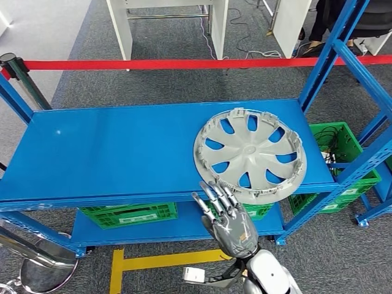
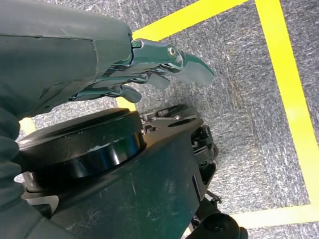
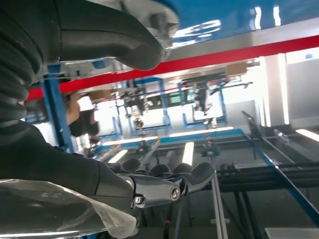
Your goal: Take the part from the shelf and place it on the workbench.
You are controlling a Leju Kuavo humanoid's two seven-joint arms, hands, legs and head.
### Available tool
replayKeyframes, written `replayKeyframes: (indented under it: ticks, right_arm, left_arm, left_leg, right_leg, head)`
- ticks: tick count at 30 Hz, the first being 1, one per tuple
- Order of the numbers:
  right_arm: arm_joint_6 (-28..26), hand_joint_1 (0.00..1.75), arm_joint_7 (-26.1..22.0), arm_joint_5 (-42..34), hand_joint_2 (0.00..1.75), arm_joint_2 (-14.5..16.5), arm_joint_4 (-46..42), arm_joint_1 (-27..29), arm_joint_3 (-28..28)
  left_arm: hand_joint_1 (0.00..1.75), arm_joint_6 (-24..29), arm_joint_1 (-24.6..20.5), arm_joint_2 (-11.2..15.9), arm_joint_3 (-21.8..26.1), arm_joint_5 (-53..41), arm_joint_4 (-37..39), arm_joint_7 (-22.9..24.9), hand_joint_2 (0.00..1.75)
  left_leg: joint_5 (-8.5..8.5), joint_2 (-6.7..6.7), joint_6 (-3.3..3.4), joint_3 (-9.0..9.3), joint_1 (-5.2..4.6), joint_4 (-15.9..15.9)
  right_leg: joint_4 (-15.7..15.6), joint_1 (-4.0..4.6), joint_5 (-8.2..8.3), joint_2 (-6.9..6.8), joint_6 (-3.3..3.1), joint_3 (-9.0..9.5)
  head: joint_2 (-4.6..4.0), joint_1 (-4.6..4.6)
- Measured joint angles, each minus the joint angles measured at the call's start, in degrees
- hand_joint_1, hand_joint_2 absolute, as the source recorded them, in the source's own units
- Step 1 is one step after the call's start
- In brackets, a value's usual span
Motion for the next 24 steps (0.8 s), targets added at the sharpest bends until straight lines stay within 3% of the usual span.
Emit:
replayKeyframes:
  ticks: [24]
  right_arm:
    - [0.0,0.0,12.94,2.91,1.75,-7.9,3.11,-4.42,5.07]
  left_arm:
    - [0.0,-1.75,-0.25,0.57,-1.07,-0.1,0.0,-0.94,1.75]
  left_leg:
    - [0.02,0.0,0.02,-0.01,-0.01,0.04]
  right_leg:
    - [0.0,-0.01,0.02,-0.03,0.03,-0.02]
  head:
    - [0.0,-0.01]
